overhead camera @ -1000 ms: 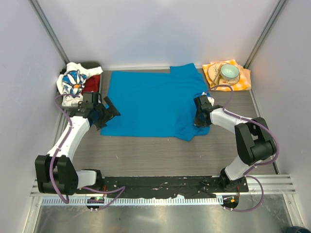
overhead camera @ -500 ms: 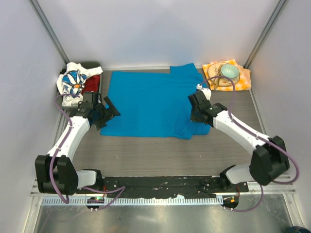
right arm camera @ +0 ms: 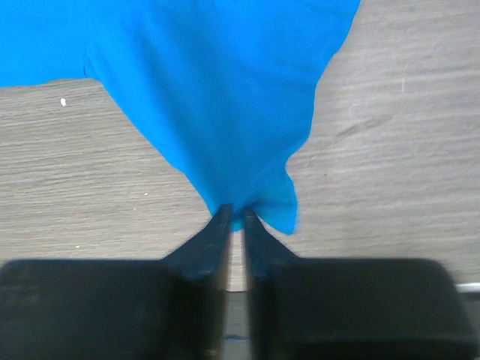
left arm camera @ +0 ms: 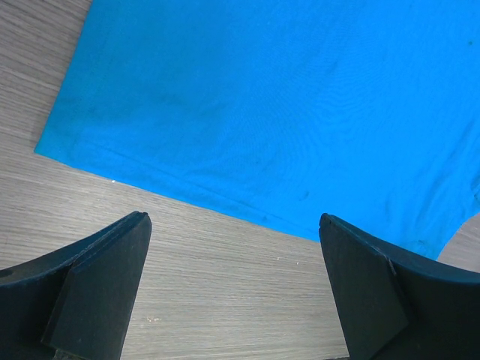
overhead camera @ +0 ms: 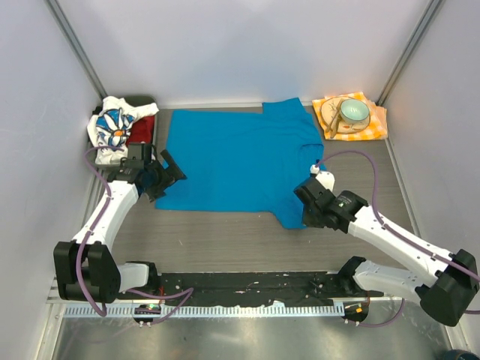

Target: Fold and stack the t-shirts

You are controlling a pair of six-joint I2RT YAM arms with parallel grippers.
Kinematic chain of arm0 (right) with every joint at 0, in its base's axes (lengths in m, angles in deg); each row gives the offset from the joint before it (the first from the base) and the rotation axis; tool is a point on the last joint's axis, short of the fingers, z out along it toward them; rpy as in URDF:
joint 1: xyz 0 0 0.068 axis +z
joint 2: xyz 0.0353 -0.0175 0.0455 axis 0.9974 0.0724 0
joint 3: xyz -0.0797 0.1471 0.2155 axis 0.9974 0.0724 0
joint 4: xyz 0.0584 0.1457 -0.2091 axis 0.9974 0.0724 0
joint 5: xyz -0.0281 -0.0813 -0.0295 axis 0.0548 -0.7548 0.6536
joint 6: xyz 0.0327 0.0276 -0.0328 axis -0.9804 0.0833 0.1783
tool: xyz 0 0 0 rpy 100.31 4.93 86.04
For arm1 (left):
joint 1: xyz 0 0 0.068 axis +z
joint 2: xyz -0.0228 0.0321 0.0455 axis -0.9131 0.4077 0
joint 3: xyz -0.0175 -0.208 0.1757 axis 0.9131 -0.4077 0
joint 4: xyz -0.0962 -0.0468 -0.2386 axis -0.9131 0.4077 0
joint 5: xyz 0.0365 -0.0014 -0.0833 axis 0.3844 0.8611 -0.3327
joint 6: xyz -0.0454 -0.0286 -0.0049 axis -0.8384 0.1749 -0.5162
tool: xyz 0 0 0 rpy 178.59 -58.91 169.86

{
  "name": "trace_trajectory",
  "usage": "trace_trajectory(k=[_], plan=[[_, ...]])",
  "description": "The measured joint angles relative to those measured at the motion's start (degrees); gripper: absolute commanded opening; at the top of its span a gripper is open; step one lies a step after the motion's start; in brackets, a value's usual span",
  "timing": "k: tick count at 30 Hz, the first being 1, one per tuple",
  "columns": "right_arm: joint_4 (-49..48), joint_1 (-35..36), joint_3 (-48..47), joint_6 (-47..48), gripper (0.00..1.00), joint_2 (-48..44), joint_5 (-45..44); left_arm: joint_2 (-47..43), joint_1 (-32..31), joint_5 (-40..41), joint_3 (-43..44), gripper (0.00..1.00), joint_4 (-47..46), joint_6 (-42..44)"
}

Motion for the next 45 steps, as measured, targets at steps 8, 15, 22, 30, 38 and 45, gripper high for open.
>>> trace_trajectory(k=[8,15,22,30,38,45], plan=[[4.7,3.3,-3.0,-3.0,0.73,2.6,-3.4,0.0,0.0,-0.1,-0.1,1.00,0.1,0.2],[2.3,3.3,-4.9,-2.5,0.73,8.6,-8.1,-0.3,0.0,5.0,2.2,1.00,6.1,1.7],[-2.1,3.3,1.3,-2.8,0.73,8.6,-6.7,-2.8,2.8,8.8,3.1,1.00,10.9,2.6],[-6.6,3.3,2.6,-1.7,0.73,5.9,-5.2,5.4,5.5,9.6,-0.2,0.99,10.3,-0.6],[-8.3,3.3,4.3,-0.1,0.73,0.4,-2.9,8.9,5.7,7.6,-5.1,0.95,5.2,-4.7],[-8.6,3.3,4.8,1.0,0.73,-0.9,-1.7,10.0,5.7,9.3,-5.2,0.93,2.5,-6.4]])
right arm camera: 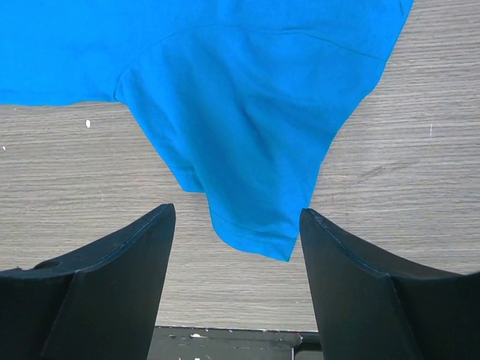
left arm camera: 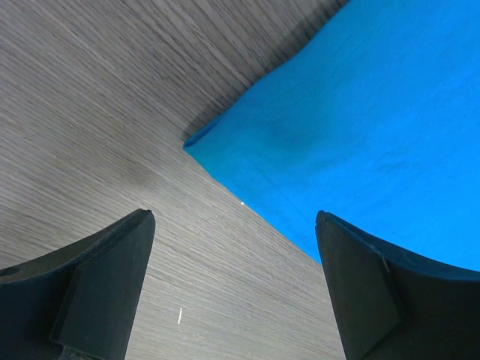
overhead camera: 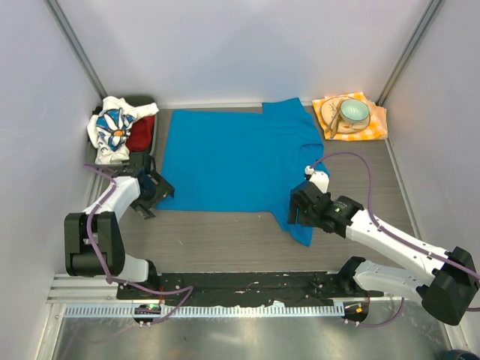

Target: Fold and stack the t-shirts

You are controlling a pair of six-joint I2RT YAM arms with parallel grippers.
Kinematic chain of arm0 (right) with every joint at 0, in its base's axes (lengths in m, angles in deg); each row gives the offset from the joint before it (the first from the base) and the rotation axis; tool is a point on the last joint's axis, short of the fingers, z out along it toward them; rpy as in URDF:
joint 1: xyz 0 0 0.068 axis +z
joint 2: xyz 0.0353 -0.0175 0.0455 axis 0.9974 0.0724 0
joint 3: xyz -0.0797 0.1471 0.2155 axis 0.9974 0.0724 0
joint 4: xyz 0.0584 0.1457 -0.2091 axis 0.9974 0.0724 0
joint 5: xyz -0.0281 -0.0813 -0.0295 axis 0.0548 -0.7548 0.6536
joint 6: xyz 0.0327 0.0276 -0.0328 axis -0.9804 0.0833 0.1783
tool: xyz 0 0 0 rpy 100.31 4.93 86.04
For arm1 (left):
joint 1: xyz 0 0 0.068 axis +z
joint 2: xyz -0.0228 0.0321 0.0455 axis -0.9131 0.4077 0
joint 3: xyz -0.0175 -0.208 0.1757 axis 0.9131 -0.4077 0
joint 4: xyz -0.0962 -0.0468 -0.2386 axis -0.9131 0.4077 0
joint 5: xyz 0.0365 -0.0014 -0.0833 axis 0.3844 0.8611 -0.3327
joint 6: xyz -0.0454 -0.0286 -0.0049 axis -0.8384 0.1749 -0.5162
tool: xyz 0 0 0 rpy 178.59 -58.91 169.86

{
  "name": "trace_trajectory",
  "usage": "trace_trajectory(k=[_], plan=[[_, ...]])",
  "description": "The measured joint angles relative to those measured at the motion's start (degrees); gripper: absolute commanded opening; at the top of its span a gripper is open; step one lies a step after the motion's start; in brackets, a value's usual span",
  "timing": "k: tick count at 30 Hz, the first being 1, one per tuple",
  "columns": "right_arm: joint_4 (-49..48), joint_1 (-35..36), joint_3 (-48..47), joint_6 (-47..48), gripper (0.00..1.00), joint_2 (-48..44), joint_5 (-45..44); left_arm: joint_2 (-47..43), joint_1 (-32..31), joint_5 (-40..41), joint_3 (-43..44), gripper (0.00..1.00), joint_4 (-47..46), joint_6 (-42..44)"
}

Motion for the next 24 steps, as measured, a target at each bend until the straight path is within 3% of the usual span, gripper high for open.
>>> trace_trajectory(k=[9,19,24], plan=[[-1.1,0.0,1.1,0.9,0.73,-0.1,0.8,4.3,0.2,2.4,0.0,0.86,-1.7,-0.2],[-1.8,0.0,1.3,1.4,0.73,-0.1,1.2,5.6,2.1,3.7,0.0,0.66,-2.9,-0.3],[-2.1,0.0,1.4,1.9,0.73,-0.1,1.3,5.8,2.8,4.6,0.0,0.62,-3.4,-0.8]])
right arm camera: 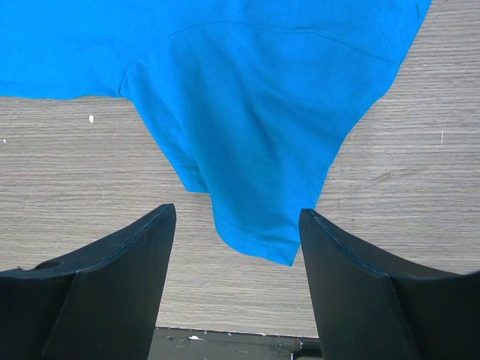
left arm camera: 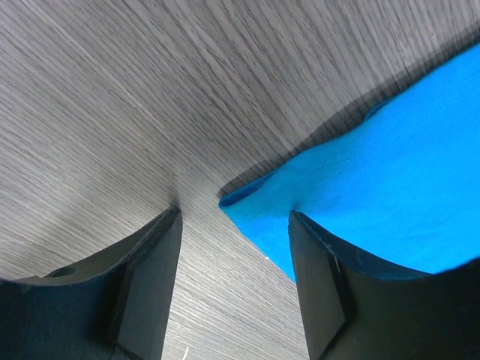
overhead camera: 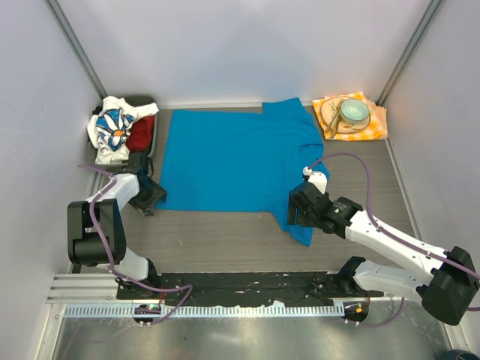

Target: Fold and stack the t-shirts

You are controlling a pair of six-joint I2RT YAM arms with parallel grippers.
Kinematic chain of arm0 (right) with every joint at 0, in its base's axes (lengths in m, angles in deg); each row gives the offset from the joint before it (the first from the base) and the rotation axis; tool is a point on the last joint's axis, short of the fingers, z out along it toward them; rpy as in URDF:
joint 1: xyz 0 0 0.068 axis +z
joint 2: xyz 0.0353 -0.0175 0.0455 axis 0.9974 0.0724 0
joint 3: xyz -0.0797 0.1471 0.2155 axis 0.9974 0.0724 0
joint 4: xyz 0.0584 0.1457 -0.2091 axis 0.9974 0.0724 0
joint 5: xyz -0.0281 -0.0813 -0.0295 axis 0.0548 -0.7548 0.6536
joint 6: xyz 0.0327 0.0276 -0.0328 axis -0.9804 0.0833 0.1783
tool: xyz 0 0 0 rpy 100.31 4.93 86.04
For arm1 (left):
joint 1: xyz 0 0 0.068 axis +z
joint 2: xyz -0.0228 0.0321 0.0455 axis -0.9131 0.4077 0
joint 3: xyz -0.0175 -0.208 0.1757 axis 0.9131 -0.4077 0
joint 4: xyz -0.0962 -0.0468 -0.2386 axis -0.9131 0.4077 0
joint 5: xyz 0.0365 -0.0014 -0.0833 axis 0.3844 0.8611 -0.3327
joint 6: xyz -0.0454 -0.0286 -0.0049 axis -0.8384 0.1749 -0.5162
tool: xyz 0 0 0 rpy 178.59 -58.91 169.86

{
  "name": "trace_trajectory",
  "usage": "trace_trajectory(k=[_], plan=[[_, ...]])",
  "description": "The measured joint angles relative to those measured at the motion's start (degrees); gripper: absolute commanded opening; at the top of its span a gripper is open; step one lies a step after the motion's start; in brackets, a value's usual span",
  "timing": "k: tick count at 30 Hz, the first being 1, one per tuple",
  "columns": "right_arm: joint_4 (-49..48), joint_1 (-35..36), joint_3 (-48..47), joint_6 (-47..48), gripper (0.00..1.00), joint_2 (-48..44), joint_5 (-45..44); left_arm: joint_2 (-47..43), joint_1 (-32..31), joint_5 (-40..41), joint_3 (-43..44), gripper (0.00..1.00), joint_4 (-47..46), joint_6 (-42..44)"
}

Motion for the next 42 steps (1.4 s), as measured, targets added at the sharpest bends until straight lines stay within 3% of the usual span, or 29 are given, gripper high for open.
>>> trace_trajectory(k=[16,34,37,40,42], plan=[[-0.4,0.0,0.7,0.2,0.72,0.0,0.4,1.8,0.3,0.7,1.3,0.55,-0.5,-0.5],[-0.4,0.0,0.8,0.2,0.73,0.0,0.6,4.3,-0.2,0.9,3.2,0.36,-2.3,-0.7],[-0.5,0.0,1.0,0.2,0.72,0.0,0.6,4.6,-1.5,1.2,3.3,0.25,-3.8,-1.1],[-0.6,0.0,1.3,0.2,0.73,0.0,0.6,5.0,-3.1,1.2,3.3,0.04,-5.9,-2.0],[-0.5,0.0,1.4,0.2,0.72,0.0,0.7,5.1,-4.1,1.2,3.1,0.00,-7.2,-2.5]])
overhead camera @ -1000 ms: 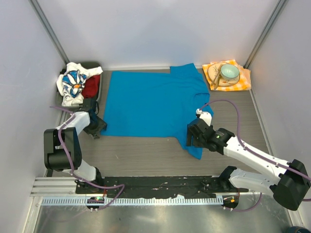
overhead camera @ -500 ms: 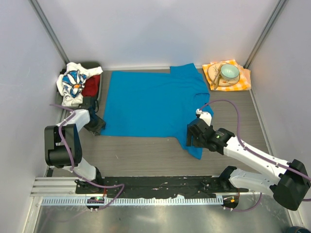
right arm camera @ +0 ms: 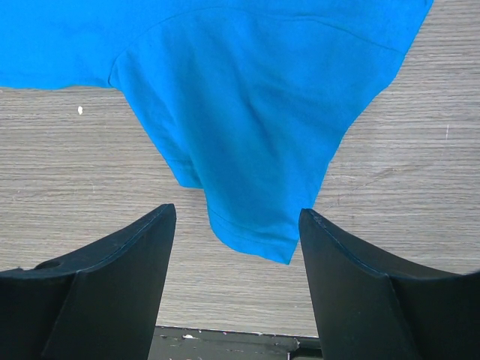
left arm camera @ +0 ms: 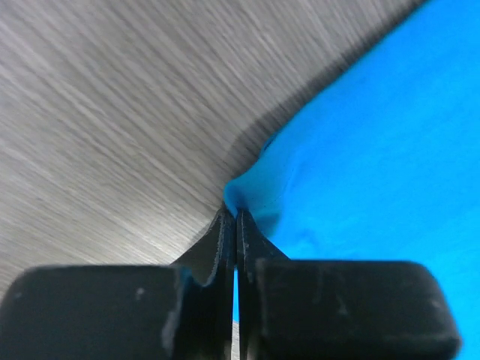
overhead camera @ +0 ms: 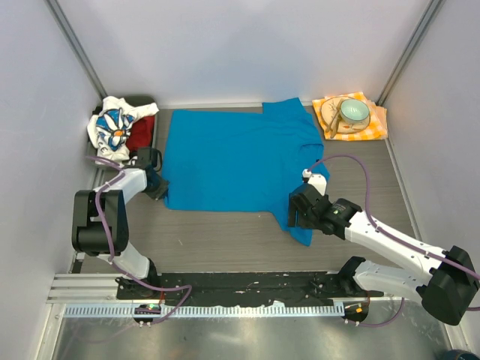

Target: Fold and stack the t-shirts

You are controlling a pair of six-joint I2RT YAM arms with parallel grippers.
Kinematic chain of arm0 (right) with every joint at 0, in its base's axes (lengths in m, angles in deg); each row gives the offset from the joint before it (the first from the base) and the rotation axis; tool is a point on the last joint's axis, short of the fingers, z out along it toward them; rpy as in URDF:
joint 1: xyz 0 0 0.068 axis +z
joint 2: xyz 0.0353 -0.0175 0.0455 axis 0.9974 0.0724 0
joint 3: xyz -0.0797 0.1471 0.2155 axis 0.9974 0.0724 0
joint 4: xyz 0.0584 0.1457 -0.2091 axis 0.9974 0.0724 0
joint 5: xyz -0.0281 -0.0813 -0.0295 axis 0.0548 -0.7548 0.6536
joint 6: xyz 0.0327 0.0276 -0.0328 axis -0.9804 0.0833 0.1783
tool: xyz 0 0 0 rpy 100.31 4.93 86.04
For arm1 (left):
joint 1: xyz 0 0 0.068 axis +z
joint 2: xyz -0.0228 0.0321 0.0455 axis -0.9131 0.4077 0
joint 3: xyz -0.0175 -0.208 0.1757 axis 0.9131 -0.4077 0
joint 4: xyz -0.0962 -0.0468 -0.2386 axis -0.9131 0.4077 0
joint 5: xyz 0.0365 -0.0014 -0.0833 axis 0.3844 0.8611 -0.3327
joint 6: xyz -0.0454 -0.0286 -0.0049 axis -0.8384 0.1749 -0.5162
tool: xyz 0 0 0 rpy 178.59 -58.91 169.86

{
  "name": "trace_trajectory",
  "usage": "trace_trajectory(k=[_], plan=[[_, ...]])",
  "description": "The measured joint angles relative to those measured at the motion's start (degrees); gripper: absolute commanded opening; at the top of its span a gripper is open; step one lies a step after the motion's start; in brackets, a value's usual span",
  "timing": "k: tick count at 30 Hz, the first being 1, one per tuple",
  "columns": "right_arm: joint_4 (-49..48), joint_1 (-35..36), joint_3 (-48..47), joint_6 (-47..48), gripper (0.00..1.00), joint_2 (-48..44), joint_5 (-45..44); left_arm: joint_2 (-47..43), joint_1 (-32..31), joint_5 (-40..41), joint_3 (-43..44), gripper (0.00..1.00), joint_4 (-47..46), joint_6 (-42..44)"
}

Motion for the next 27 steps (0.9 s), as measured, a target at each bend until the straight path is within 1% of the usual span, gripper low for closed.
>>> trace_trajectory(k=[3,9,14,20,27], plan=[[-0.1,0.0,0.0,0.0,0.72,0.0,0.1,0.0,-1.3,-0.2,-0.4,0.00,-1.8,-0.3],[-0.3,0.0,0.2,-0.2,0.71,0.0,0.2,-1.7,-1.5,-1.0,-2.0,0.00,-2.9,-1.0],[-0.6,-0.1,0.9,-2.7,0.70,0.7,0.3,-7.5,-2.1,-1.9,-4.8,0.00,1.9,-0.9],[-0.6,-0.5,3.4,-7.3,0.67,-0.3,0.5,-16.1,-2.2,-1.7,-5.0,0.00,6.0,-0.8],[-0.3,-0.9,8.3,-14.3,0.66,-3.2,2.0,-17.6,-2.2,-0.7,-5.1,0.00,7.8,-0.9]])
